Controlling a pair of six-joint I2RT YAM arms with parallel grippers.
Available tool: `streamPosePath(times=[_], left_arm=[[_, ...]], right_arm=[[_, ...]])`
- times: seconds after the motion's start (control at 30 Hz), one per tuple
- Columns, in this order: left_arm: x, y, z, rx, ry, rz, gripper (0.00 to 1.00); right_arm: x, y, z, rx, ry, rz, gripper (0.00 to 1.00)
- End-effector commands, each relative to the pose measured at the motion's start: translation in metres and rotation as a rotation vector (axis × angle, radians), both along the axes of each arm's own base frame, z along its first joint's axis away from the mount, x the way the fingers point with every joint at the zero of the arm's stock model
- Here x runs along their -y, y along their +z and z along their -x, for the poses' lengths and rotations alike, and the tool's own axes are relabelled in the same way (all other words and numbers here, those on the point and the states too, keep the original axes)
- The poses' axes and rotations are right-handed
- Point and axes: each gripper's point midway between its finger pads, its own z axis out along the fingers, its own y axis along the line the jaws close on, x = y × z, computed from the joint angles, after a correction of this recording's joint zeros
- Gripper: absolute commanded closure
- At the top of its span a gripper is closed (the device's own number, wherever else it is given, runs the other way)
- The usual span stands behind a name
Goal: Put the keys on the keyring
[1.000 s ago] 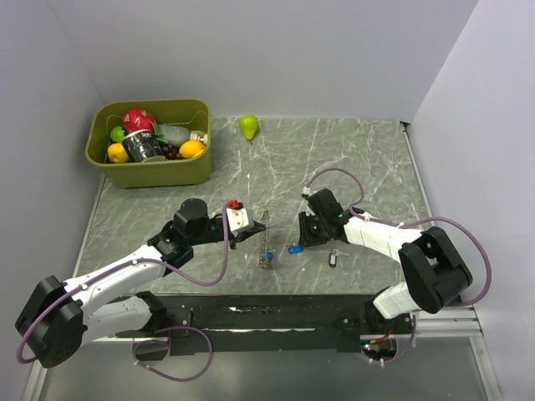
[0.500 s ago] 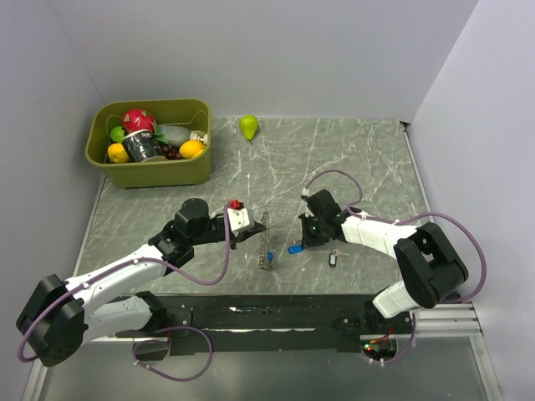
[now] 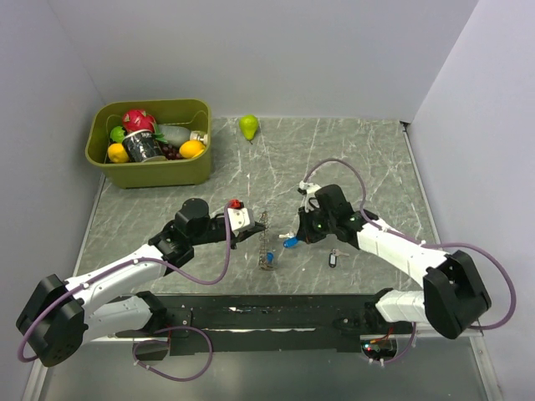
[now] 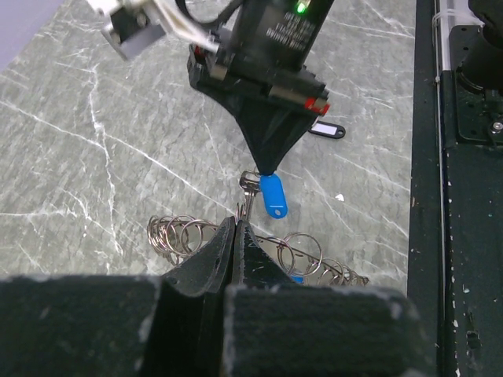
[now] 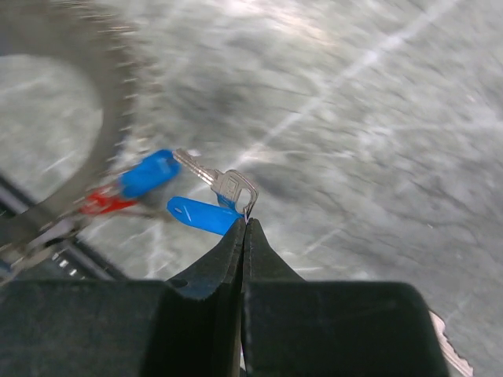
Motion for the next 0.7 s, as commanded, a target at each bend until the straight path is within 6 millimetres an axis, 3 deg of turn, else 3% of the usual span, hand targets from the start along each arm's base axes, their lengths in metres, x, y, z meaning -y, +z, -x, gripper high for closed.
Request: streamPosePath(times=[0.0,0.13,0.27,0.47,0.67], left_arm=[[0.003,0.032,-0.005,0.096,-0.005,0.053,0.99],[0.002,0.032,-0.003,0.096,-0.006,0.06,0.99],[0.002,0.033,-0.004,0.093,-0.003,0.056,0.99],[0.003,0.032,-0.003,0.091,-0.012,0.056,0.99],[0.002,0.033,-0.003,0.093,-0.009,0.06,0.99]], right_arm=[[-0.016,0.044,-0.01,0.138,0.096,-0.07,1.0],[-0.009,0.044,-0.013,0.165,0.09,-0.027,1.0],[-0.003,0.013,-0.013,0.057,0.056,0.045,1.0],[-0.01,-0.03,-0.003,-0.098,0.019,0.039,1.0],[-0.01,-0.038,-0.005,-0.119,-0.03,0.038,1.0]])
